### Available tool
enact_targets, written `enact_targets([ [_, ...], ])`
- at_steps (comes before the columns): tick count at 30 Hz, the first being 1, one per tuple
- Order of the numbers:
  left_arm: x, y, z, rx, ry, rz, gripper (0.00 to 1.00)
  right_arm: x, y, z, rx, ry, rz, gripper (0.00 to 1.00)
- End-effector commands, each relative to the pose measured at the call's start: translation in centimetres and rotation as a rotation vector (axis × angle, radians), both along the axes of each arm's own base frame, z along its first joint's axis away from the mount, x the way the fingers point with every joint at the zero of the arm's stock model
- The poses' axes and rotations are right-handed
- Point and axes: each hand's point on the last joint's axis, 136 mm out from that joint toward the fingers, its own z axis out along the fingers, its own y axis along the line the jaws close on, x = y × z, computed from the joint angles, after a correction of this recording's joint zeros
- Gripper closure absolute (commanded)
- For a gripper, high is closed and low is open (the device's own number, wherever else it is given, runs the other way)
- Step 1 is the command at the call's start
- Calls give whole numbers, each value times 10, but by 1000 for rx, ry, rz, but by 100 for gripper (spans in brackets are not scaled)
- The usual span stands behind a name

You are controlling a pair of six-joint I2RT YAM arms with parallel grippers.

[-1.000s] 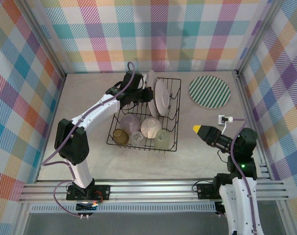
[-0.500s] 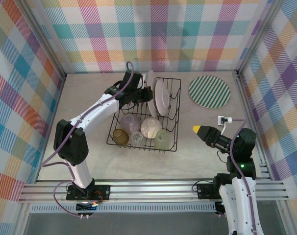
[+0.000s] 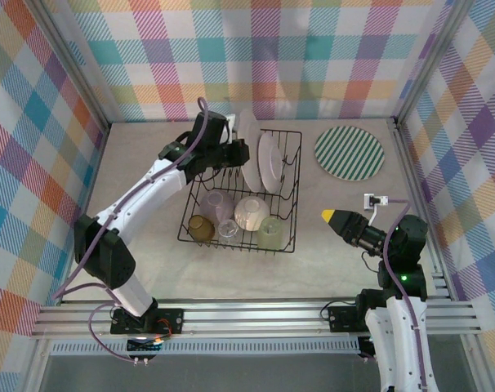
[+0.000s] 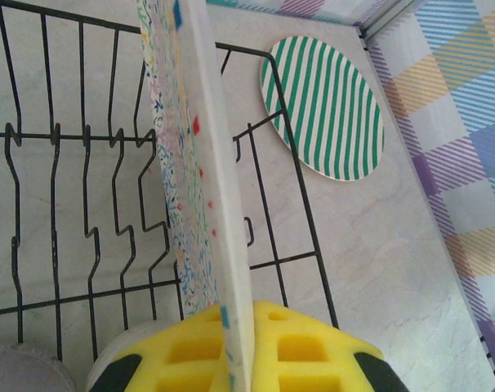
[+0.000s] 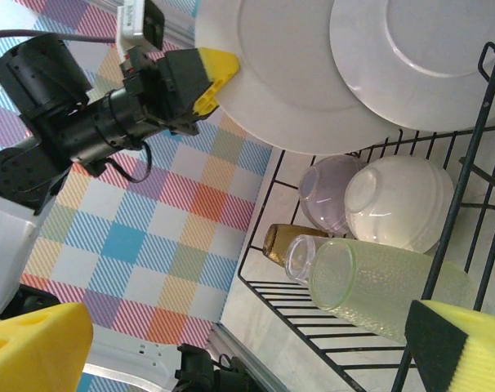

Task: Unload the mixed dishes from the dish rack

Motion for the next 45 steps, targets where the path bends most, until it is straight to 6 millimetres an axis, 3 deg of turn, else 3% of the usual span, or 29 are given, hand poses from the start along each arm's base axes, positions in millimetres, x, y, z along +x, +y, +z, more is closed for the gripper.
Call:
enact_targets([
  [1,-8,19,61,-21,-156,49,100,-2,1,2,3,-19,4,1],
  [10,-33,51,107,12,-298,74,100,0,0,4,7,-19,-6,1],
  [15,-59,50,129,80,-428,-51,100,1,-1,7,-6,-25,-22,1],
  [20,-89,45,129,265,-612,-175,100,9,-6,15,-22,-31,-59,1],
  [27,-127,18,101,710,-919,-348,100,22,-9,34,-3,-47,-84,1],
  [37,-127,-4,47,1249,-1147,-360,100,22,-4,60,33,-50,-64,1],
  [45,-139,-24,18,1381,-1250,-424,100,36,10,53,-5,9,-59,1],
])
